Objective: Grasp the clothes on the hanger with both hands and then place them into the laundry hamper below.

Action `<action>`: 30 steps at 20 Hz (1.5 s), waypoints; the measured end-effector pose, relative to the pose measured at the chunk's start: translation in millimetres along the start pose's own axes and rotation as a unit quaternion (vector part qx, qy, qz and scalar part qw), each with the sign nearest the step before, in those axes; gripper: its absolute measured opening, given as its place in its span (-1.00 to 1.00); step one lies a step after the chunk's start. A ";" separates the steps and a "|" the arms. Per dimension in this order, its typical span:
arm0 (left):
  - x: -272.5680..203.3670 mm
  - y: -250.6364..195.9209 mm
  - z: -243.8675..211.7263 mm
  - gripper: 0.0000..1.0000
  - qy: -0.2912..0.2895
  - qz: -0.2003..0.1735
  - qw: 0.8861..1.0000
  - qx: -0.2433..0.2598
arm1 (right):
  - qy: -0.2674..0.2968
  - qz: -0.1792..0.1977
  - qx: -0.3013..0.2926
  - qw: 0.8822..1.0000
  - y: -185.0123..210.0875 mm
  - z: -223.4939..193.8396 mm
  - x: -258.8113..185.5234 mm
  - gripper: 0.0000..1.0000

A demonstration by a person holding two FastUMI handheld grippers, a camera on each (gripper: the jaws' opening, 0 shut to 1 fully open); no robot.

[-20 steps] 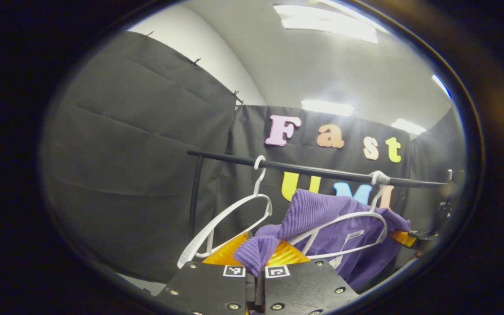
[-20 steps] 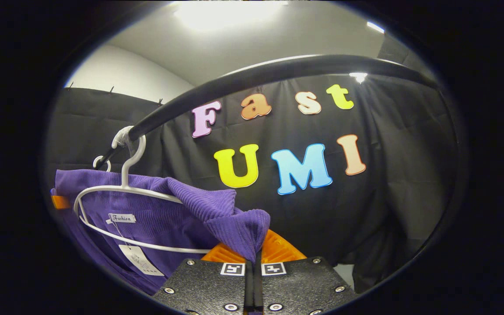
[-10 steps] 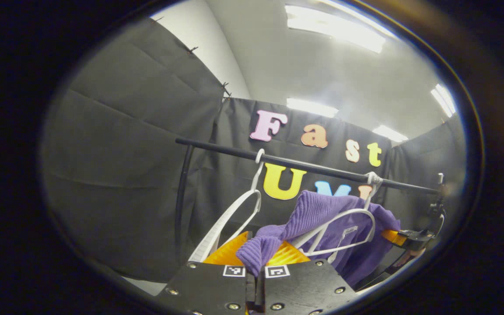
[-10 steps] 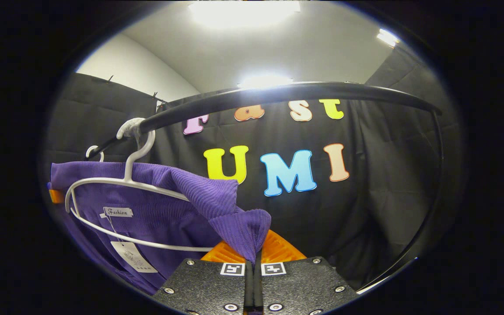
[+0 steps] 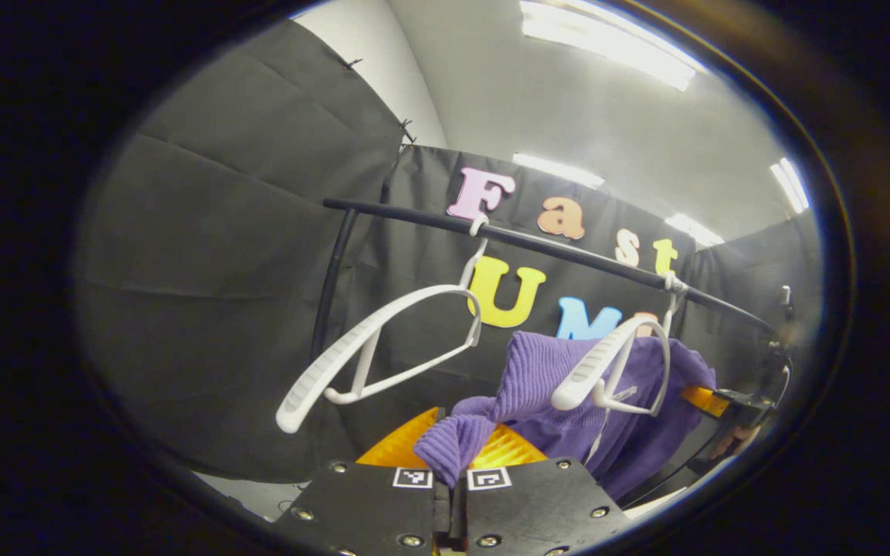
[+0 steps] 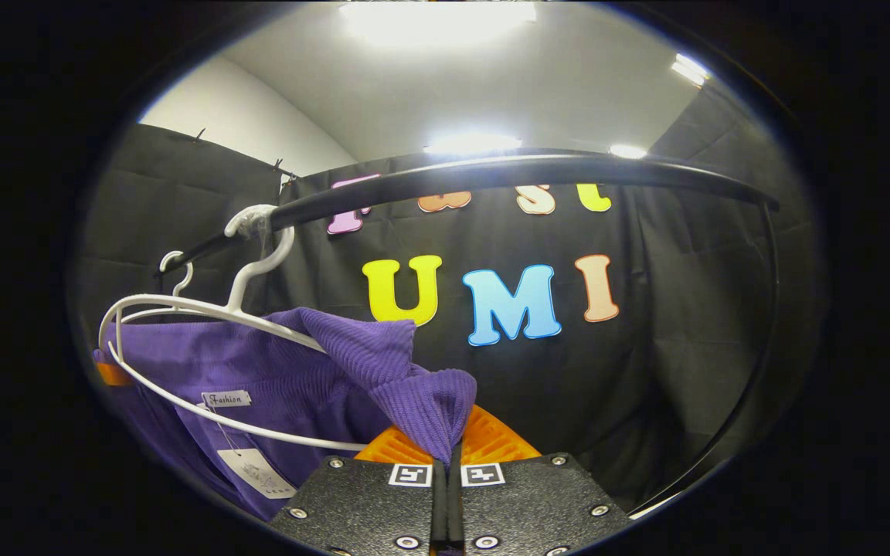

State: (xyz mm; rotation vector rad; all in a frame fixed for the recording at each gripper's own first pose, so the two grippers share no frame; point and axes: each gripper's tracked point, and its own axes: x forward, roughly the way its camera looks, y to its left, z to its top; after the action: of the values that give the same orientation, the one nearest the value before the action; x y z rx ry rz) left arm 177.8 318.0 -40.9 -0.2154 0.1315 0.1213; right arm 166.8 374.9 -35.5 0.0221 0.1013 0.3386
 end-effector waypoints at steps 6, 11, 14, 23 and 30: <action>8.3 -35.9 -12.3 -0.88 -0.010 0.010 1.000 0.012 | -0.006 0.005 0.011 1.000 -25.2 -2.7 29.9 -1.00; 27.2 -62.2 -27.3 -0.98 -0.001 0.020 1.000 0.019 | -0.025 -0.001 0.012 1.000 -48.3 2.2 36.8 -1.00; 31.8 -68.7 -42.1 -0.98 0.005 0.026 1.000 -0.003 | -0.024 0.000 0.014 1.000 -62.4 0.1 48.8 -1.00; 49.5 -99.2 -73.6 -0.98 0.023 0.035 0.999 0.004 | -0.007 -0.017 0.028 0.999 -111.7 -22.5 67.8 -1.00; 61.4 -137.0 -97.4 -0.88 0.039 0.031 0.999 0.016 | 0.017 -0.034 0.027 0.999 -153.4 -46.0 71.5 -1.00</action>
State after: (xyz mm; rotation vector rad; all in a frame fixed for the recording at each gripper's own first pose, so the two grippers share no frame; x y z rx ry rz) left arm 245.2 170.2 -116.0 -0.1841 0.2187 0.1728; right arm 279.9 254.2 -94.0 0.0659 0.1440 0.2673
